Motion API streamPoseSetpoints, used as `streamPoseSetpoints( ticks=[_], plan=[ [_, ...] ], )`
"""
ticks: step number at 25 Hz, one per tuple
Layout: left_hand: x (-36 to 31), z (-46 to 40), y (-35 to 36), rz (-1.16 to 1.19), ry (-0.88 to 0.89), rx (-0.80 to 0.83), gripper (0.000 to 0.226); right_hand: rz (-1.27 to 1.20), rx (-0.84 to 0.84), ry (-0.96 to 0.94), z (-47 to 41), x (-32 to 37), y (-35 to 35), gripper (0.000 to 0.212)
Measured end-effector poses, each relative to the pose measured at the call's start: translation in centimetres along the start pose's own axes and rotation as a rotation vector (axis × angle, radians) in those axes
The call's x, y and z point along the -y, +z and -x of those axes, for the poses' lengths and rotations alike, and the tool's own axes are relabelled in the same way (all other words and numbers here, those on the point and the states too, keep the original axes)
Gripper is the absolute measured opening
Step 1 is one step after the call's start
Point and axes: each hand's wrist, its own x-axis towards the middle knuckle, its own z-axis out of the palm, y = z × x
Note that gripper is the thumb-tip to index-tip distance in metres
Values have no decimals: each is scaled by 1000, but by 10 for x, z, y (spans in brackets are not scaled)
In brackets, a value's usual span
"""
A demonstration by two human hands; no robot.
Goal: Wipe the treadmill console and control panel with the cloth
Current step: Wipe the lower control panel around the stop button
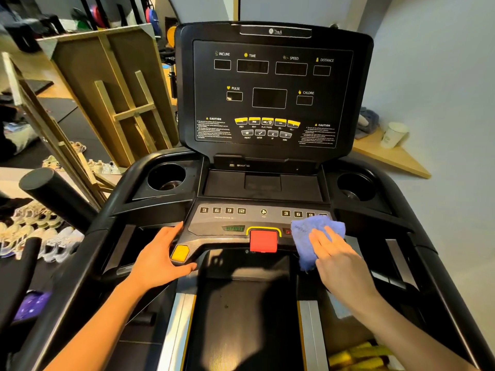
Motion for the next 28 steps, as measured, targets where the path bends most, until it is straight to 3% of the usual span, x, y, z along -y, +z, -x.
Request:
streamPoseSetpoints(
  ticks=[3, 10, 12, 18, 24, 28],
  plan=[
    [1, 0, 1, -5, -3, -4, 112, -8, 48, 36, 12, -17, -2, 56],
    [2, -1, 2, -4, -18, -2, 112, -279, 11, 285, 20, -19, -10, 50],
    [3, 0, 1, 1, -14, -1, 112, -414, -13, 380, 10, -10, -9, 63],
    [3, 0, 0, 9, -3, 6, 112, -234, -85, 328, -32, 22, -9, 80],
    [1, 0, 1, 19, 23, -11, 109, -208, -51, 331, -63, 38, -13, 71],
    [1, 1, 1, 20, 18, -13, 109, -261, 0, 294, -89, 61, -20, 77]
  ],
)
